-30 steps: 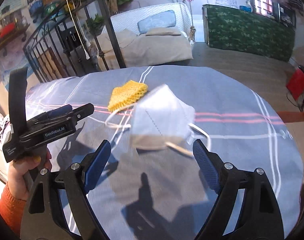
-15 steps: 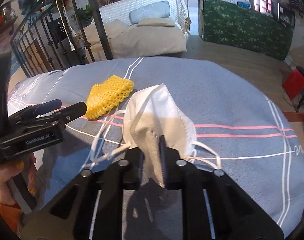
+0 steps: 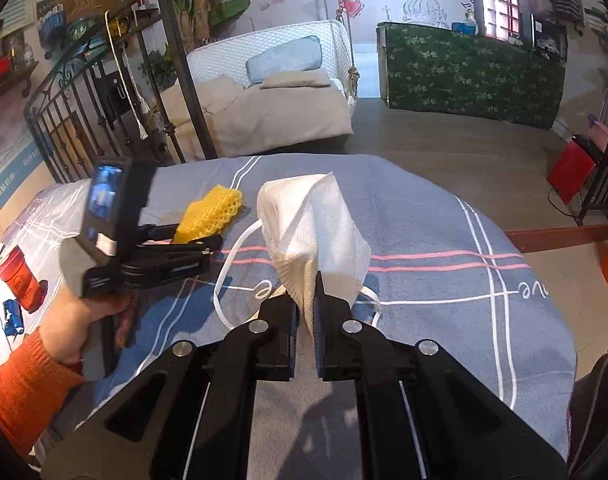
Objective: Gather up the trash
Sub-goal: 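Grasp the yellow foam net with the left gripper while the right gripper grasps the white mask, then carry the white mask to the bin and open the right gripper inside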
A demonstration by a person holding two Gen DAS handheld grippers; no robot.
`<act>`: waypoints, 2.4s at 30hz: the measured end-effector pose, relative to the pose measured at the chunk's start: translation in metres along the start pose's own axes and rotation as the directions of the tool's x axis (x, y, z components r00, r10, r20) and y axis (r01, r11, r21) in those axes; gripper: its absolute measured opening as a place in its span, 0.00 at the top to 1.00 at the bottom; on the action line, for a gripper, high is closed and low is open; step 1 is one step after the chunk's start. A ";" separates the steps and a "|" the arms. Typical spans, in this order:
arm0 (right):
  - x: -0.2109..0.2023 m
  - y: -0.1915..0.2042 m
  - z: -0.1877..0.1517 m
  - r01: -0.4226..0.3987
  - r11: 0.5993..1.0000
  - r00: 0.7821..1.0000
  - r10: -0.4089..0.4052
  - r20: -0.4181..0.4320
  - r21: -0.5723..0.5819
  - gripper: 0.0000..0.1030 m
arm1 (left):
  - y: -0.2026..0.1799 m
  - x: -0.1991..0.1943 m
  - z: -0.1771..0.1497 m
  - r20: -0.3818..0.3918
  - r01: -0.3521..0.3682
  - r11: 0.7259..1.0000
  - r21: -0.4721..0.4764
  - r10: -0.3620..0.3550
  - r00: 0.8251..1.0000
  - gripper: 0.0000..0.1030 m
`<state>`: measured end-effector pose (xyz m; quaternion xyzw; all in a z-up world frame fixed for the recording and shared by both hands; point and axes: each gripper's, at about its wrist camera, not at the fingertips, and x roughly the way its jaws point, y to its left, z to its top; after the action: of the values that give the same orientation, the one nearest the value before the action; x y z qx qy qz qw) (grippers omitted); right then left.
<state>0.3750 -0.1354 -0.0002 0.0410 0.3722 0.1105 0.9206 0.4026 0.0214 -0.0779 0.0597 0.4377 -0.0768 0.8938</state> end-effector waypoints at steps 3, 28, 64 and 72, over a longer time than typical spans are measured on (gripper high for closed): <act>-0.005 -0.003 -0.004 0.004 1.000 1.000 -0.004 0.008 0.006 0.93 | 0.000 0.000 0.000 0.011 -0.009 1.000 0.001 0.009 1.000 0.56; -0.087 -0.056 -0.078 0.070 0.992 0.994 -0.078 0.080 0.101 0.93 | -0.051 -0.096 -0.051 0.162 0.129 0.992 -0.008 -0.126 0.979 0.78; -0.201 -0.245 -0.213 0.443 0.783 0.875 -0.484 -0.020 0.436 0.93 | -0.296 -0.153 -0.106 0.099 0.476 0.813 0.337 -0.533 0.841 0.78; -0.178 -0.276 -0.234 0.475 0.743 0.867 -0.486 -0.108 0.471 0.93 | -0.329 -0.155 -0.114 0.066 0.493 0.777 0.392 -0.558 0.827 0.78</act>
<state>0.1357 -0.4469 -0.0921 0.1730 0.3755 -0.2269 0.8818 0.1585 -0.2688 -0.0379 0.0892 0.3333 -0.4075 0.8455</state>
